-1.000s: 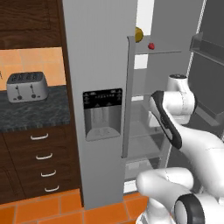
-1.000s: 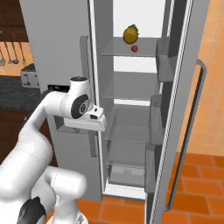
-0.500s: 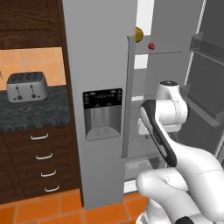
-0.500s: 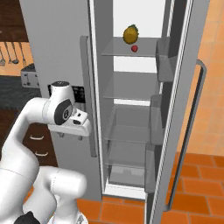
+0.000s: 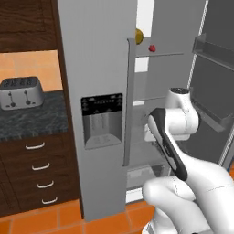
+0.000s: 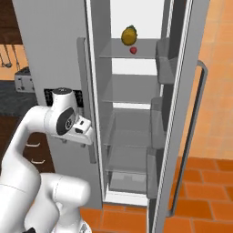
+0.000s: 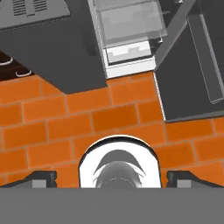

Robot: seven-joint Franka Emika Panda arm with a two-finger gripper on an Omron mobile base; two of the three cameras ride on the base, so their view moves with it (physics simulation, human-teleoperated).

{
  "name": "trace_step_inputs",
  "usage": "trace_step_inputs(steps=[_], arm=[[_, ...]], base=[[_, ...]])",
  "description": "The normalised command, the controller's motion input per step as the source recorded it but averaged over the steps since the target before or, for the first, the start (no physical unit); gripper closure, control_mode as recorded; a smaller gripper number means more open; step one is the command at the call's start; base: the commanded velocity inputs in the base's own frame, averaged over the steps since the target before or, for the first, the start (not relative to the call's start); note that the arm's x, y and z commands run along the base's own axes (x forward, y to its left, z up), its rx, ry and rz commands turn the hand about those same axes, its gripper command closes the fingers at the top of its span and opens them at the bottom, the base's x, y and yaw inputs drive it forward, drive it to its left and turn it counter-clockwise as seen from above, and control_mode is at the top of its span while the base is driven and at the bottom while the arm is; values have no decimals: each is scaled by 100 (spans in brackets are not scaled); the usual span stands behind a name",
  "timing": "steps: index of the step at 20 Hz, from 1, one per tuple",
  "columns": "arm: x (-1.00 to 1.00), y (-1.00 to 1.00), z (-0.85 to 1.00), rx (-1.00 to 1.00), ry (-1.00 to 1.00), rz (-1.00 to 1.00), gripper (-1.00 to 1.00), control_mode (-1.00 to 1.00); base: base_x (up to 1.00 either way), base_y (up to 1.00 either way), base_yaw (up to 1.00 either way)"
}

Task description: Take the strawberry from the fridge and place it on top of the pancake, located on the dining counter.

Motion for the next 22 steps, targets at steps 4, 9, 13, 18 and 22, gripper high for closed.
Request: trace_step_inputs(steps=[4, 9, 13, 18, 22], arm=[[0, 0, 0, 0, 0, 0, -100, 100], [0, 0, 0, 0, 0, 0, -100, 100], [0, 0, 0, 0, 0, 0, -100, 100], [0, 0, 0, 0, 0, 0, -100, 100], [0, 0, 0, 0, 0, 0, -100, 100]], base=[[0, -24, -53], [71, -5, -7], [75, -25, 8], [41, -47, 30], [27, -19, 33]])
